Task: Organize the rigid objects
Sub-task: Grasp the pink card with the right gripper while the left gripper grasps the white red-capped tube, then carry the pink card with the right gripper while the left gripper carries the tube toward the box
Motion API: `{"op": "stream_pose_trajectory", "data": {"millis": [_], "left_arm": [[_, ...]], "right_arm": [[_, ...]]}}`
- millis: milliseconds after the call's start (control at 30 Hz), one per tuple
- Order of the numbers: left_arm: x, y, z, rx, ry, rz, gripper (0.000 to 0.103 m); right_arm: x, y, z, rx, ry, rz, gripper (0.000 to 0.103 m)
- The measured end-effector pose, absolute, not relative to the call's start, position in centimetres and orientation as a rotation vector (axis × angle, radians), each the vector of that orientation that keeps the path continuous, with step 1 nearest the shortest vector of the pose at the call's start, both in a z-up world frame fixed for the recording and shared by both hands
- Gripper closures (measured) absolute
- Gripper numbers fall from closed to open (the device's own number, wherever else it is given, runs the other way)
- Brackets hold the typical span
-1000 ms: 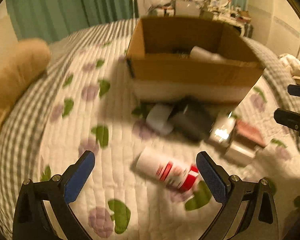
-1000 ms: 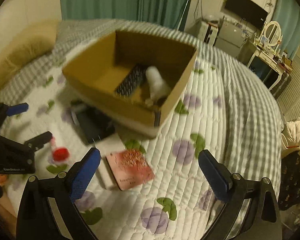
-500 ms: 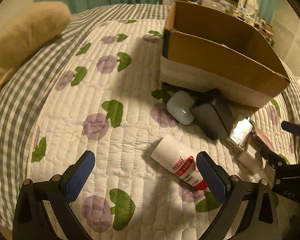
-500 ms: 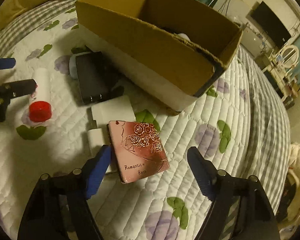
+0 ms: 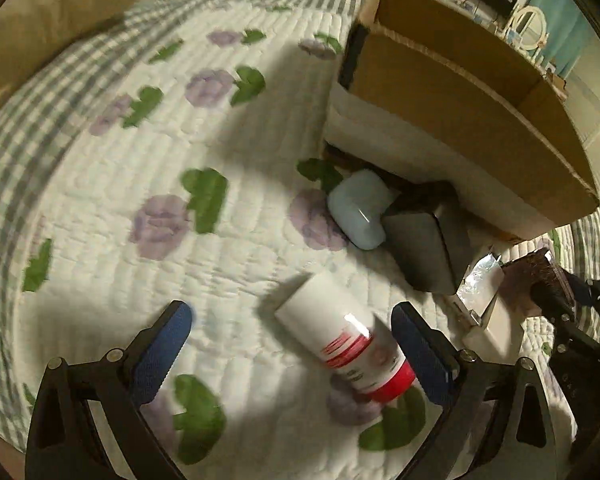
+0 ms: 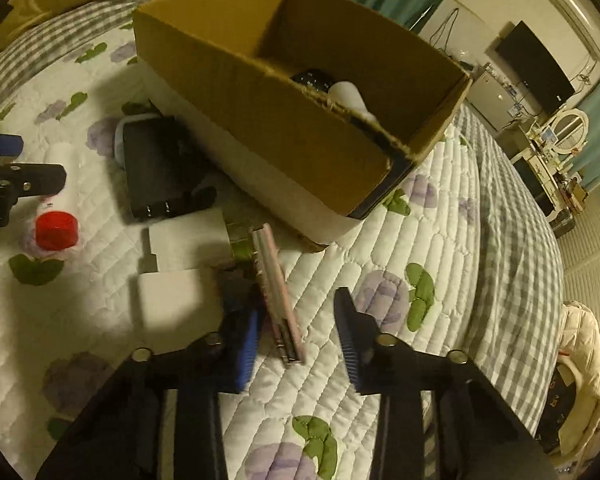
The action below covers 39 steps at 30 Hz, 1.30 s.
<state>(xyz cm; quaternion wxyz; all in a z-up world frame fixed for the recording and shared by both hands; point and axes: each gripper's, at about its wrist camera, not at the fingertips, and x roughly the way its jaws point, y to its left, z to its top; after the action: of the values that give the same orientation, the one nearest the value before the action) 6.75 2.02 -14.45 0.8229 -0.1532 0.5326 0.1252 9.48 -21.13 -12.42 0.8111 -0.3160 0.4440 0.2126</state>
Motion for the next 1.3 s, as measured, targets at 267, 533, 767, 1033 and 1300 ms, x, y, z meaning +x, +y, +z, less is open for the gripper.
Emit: {"op": "stream_pose_trajectory", "data": {"millis": [267, 533, 767, 1033, 1300], "left_arm": [[8.5, 0.5, -14.4, -0.282, 1.138, 0.273, 0.045], [7.2, -1.0, -12.3, -0.293, 1.121, 0.136, 0.058], [6.9, -1.9, -13.8, -0.4, 1.222, 0.118, 0.054], [8.1, -2.4, -14.6, -0.427, 1.3, 0.154, 0.045], [9.1, -5.8, -12.3, -0.411, 1.255, 0.096, 0.057]], "right_arm": [[9.7, -21.7, -12.2, -0.622, 0.974, 0.498, 0.09], [9.2, -22.0, -9.8, -0.571, 0.95, 0.508, 0.093], [8.0, -22.2, -7.7, -0.551, 0.915, 0.502, 0.093], [7.8, -22.6, -7.1, -0.525, 0.905, 0.517, 0.093], [7.7, -23.1, -6.5, -0.513, 0.882, 0.519, 0.093]]}}
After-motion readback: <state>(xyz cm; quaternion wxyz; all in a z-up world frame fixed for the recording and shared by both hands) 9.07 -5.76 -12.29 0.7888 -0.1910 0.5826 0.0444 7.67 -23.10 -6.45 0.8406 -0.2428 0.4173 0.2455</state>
